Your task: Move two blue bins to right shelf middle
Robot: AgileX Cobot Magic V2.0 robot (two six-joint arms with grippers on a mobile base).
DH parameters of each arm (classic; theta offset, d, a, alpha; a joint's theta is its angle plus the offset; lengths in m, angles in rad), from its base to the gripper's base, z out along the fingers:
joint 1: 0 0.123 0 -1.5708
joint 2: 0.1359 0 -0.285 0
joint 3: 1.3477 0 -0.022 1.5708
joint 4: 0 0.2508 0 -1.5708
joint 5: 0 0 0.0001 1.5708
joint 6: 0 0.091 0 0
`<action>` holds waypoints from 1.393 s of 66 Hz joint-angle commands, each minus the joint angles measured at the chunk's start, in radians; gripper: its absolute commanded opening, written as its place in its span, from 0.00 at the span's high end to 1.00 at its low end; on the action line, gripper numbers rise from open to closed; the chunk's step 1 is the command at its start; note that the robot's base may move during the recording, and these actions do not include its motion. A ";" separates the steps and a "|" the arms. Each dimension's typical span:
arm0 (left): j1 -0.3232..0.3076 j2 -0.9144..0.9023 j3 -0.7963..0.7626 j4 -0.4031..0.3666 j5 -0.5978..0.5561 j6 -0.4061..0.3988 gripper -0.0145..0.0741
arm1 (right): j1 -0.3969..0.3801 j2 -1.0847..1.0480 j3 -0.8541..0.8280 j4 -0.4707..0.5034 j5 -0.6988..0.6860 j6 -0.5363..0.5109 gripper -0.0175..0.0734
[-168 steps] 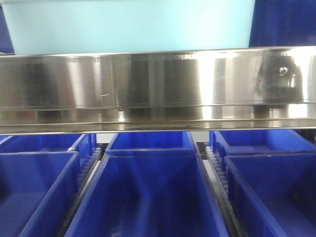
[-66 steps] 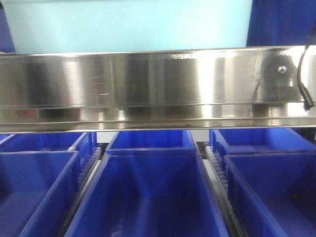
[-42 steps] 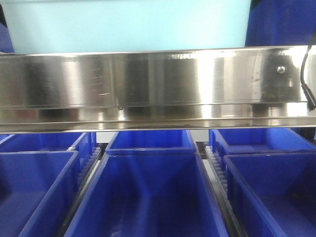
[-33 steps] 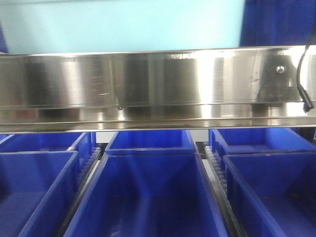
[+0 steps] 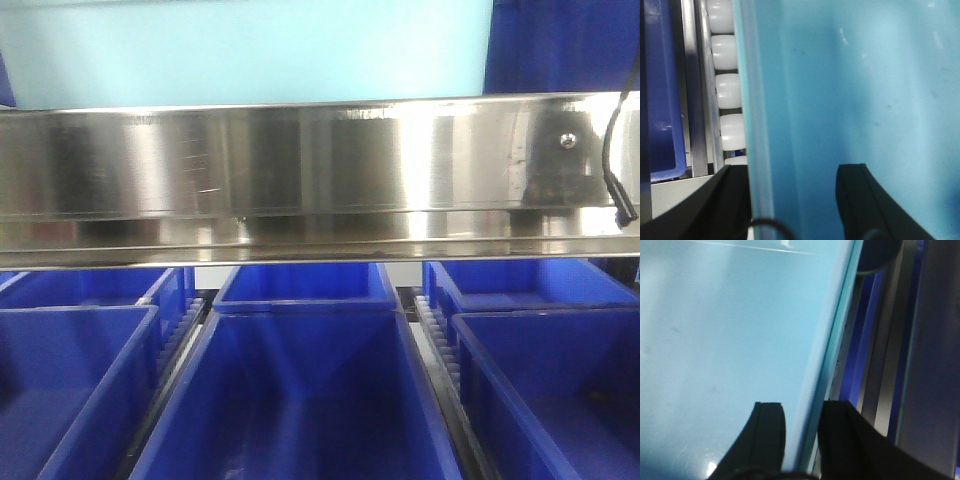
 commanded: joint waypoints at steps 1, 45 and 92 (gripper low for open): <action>-0.002 -0.038 -0.046 -0.078 -0.021 0.028 0.96 | 0.004 -0.046 0.001 0.025 -0.073 -0.019 0.98; -0.002 -0.071 -0.442 -0.145 -0.019 0.028 0.96 | 0.004 -0.108 -0.352 0.025 -0.147 -0.021 0.98; -0.002 -0.071 -0.442 -0.141 -0.106 0.028 0.96 | 0.004 -0.108 -0.352 0.025 -0.147 -0.021 0.98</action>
